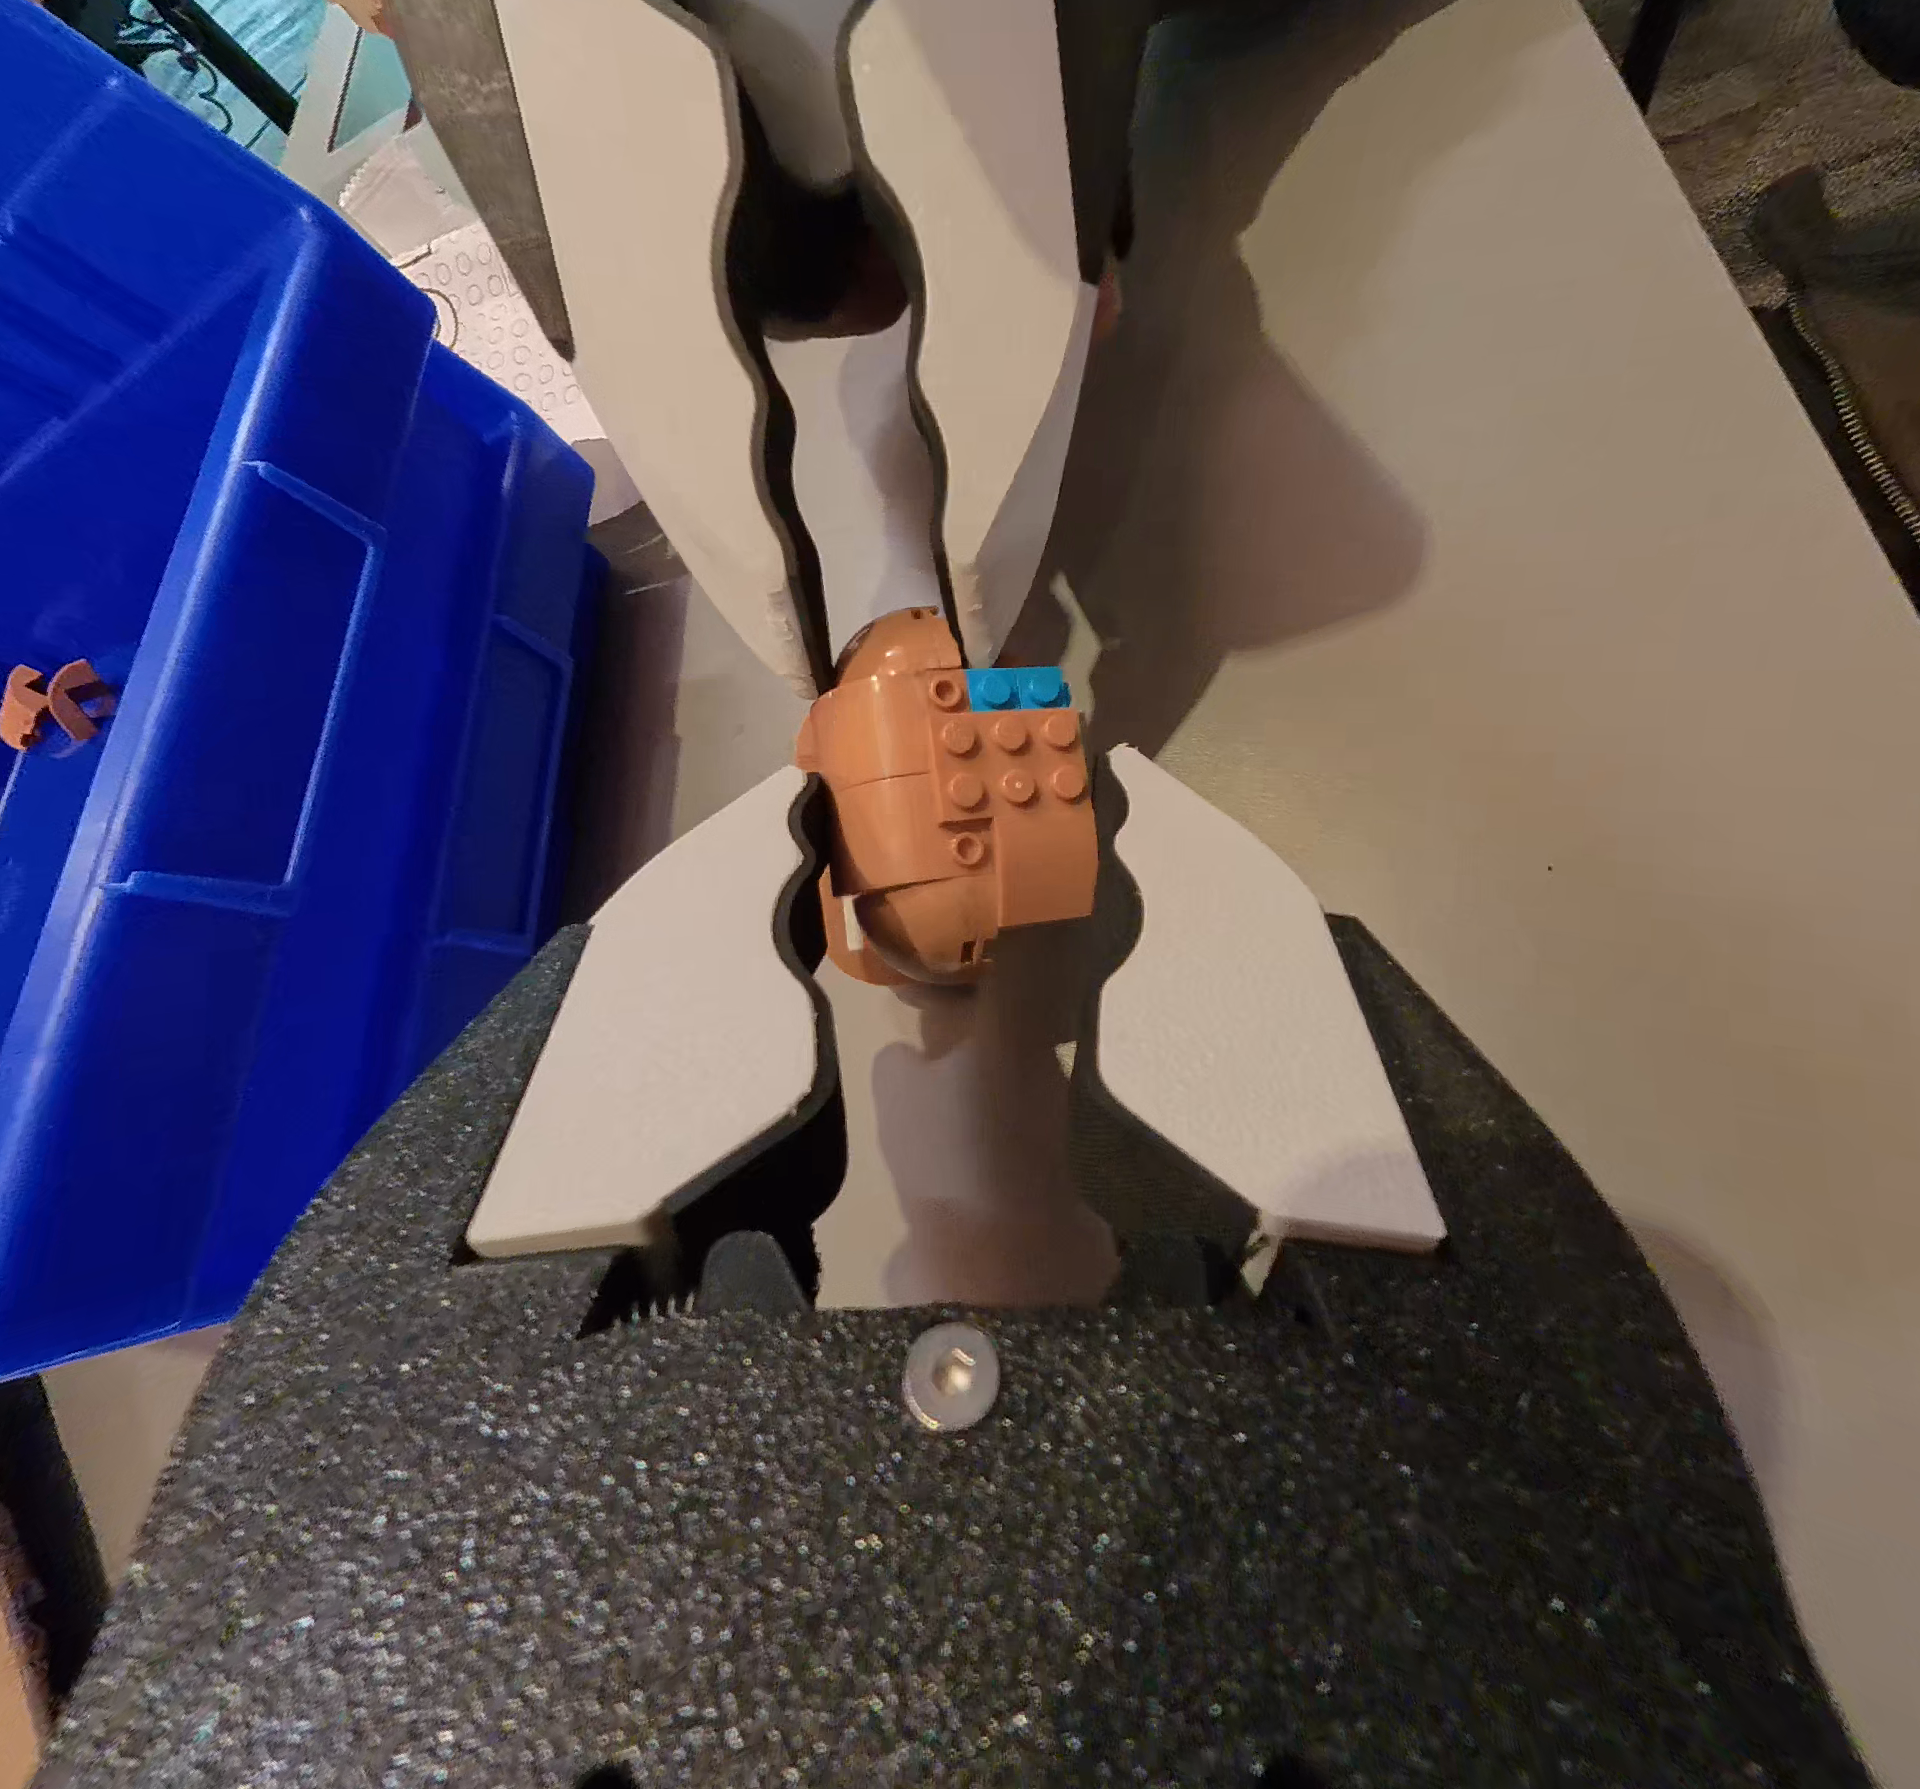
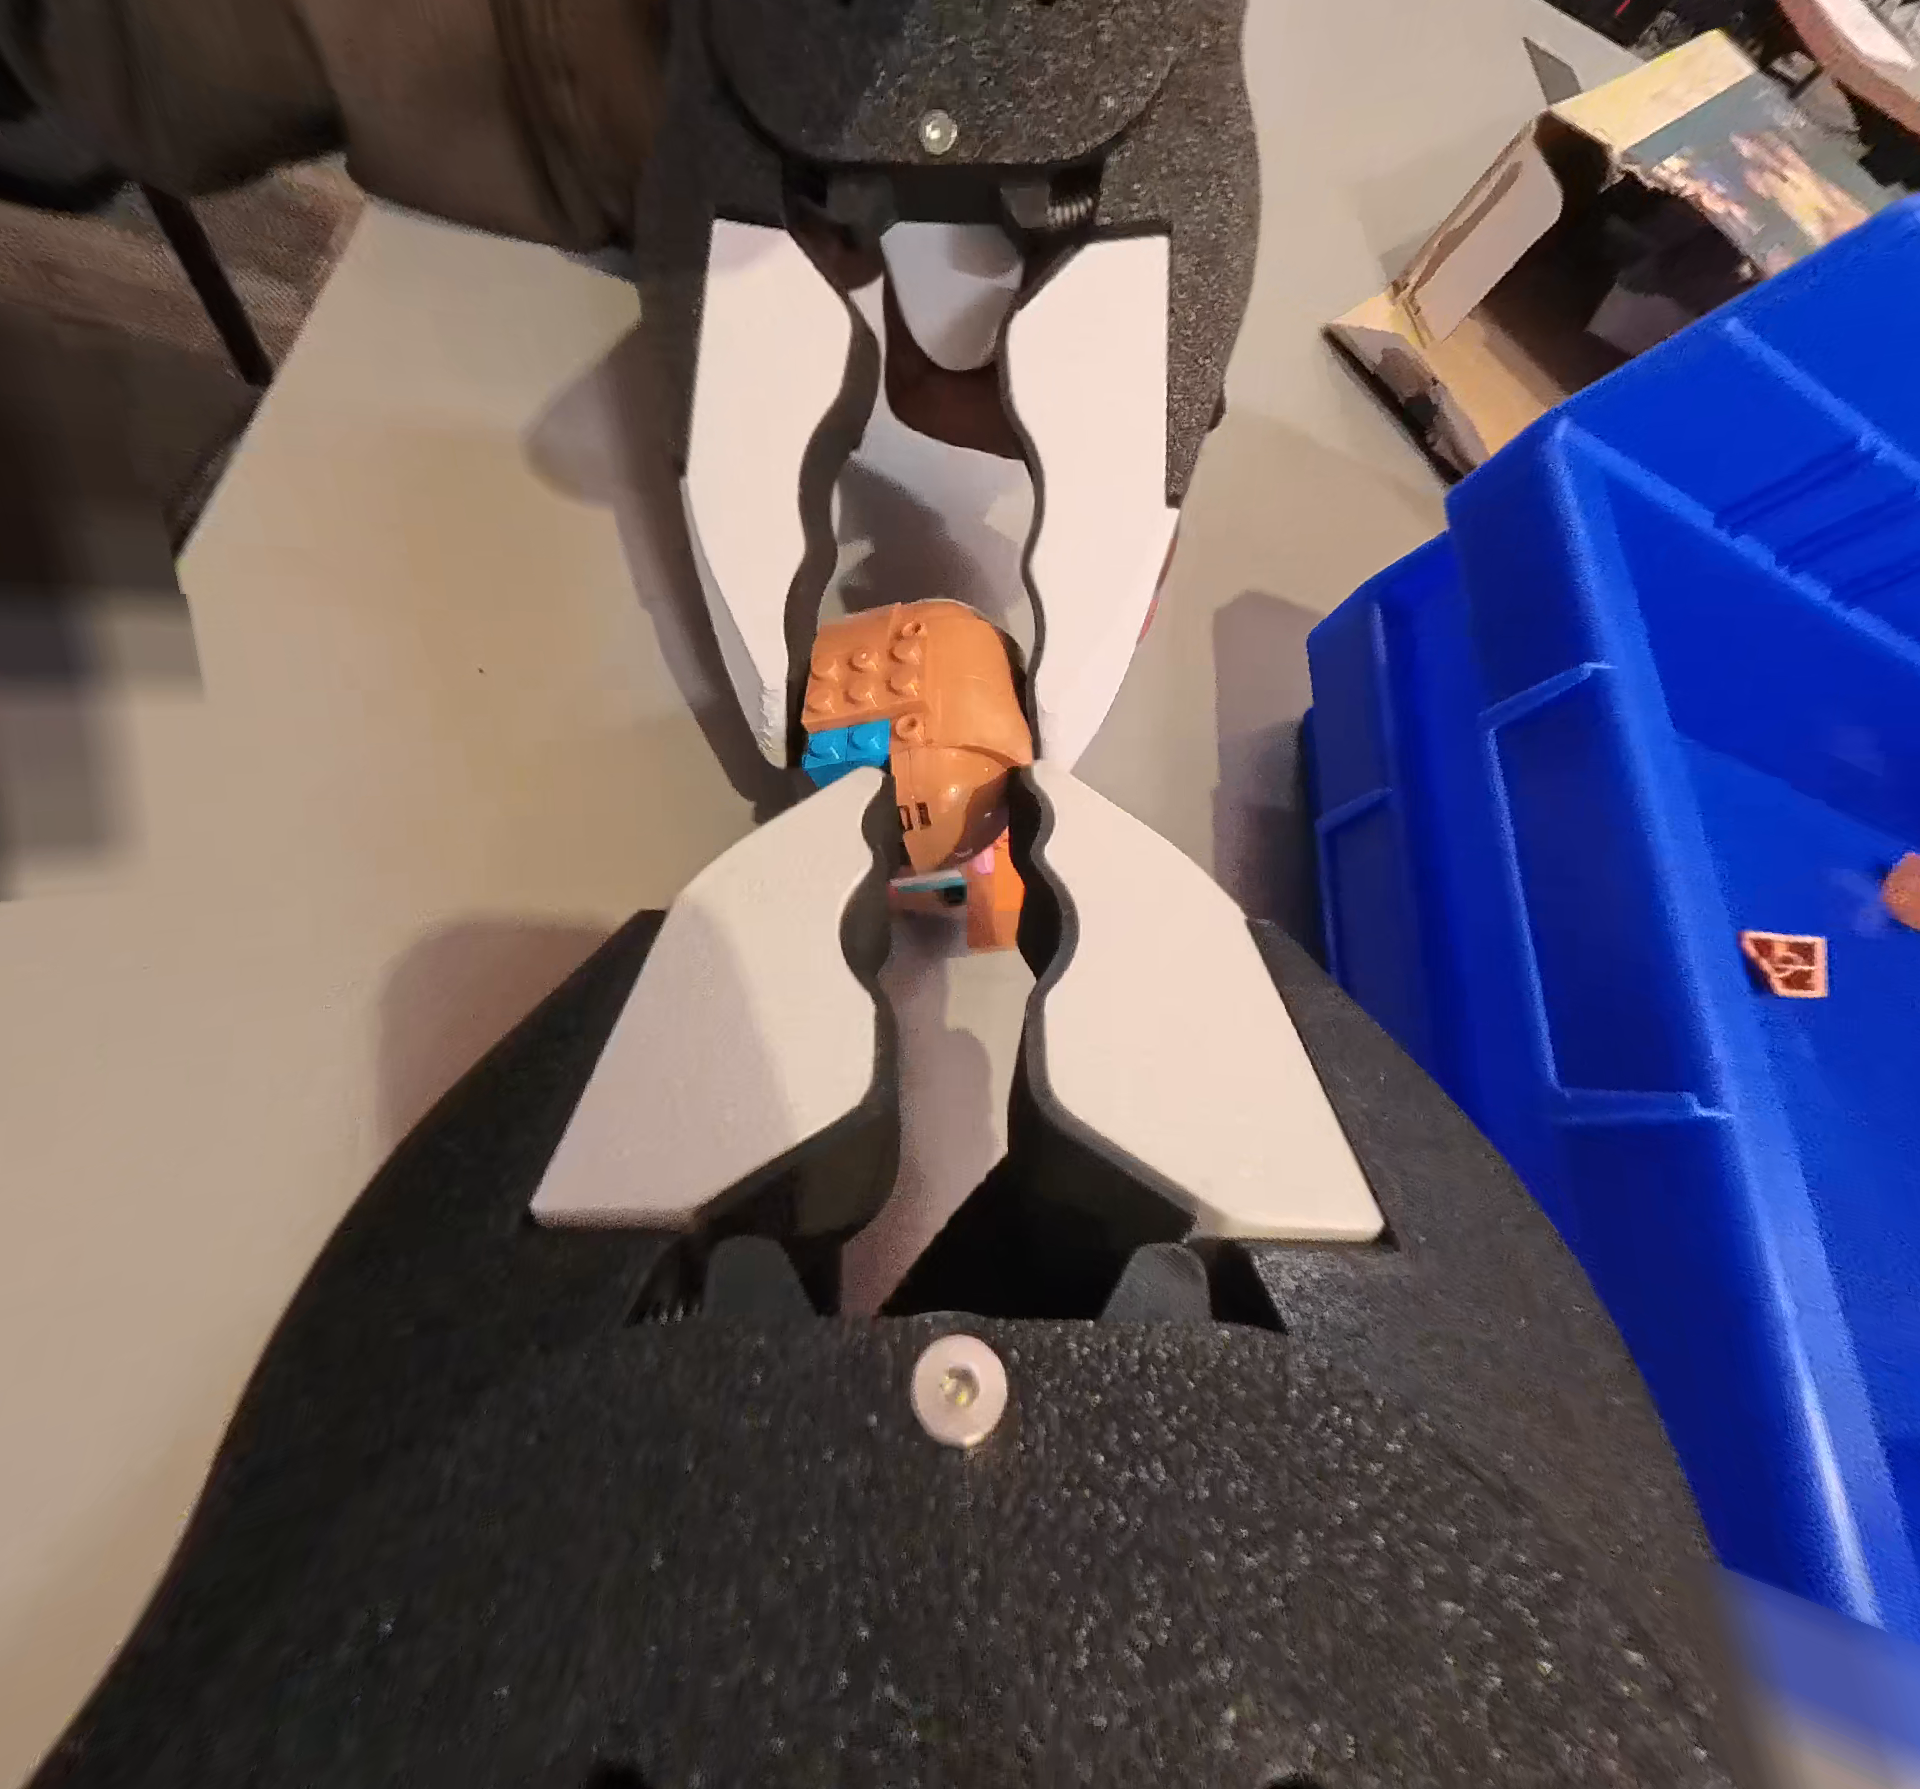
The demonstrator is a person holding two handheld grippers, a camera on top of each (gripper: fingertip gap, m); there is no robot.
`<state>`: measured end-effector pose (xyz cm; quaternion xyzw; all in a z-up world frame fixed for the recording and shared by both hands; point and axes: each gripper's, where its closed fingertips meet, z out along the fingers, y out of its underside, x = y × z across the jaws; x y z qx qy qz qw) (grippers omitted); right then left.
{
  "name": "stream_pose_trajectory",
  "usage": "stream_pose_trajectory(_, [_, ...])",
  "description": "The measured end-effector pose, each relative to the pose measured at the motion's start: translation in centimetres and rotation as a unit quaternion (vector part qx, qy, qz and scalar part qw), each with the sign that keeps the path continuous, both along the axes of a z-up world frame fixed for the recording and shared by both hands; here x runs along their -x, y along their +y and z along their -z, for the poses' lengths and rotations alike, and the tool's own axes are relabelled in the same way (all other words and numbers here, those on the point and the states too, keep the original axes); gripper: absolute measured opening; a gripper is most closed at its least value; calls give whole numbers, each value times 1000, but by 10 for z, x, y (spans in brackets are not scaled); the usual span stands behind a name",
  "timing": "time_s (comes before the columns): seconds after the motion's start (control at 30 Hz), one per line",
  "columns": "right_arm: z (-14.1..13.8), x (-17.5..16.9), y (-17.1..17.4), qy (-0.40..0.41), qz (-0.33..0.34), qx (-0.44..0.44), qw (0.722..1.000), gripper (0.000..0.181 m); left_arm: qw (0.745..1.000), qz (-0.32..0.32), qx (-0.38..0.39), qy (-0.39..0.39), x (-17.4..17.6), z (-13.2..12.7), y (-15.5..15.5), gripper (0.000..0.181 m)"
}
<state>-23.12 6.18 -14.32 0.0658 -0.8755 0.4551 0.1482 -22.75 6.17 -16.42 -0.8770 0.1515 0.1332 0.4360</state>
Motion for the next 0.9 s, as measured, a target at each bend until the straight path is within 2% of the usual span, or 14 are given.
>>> stream_pose_trajectory(0.33, [-5,0,-3,-87,15,36,995,21,1000,-6,9,28,3,2,1,49])
stream_pose_trajectory(0.63, [-6,4,-3,-161,30,66,984,21,996,-17,24,85,10,4,0,49])
stream_pose_trajectory(0.9, [-13,7,1,-110,12,87,990,23,999,-31,4,26,16,4,-1,47])
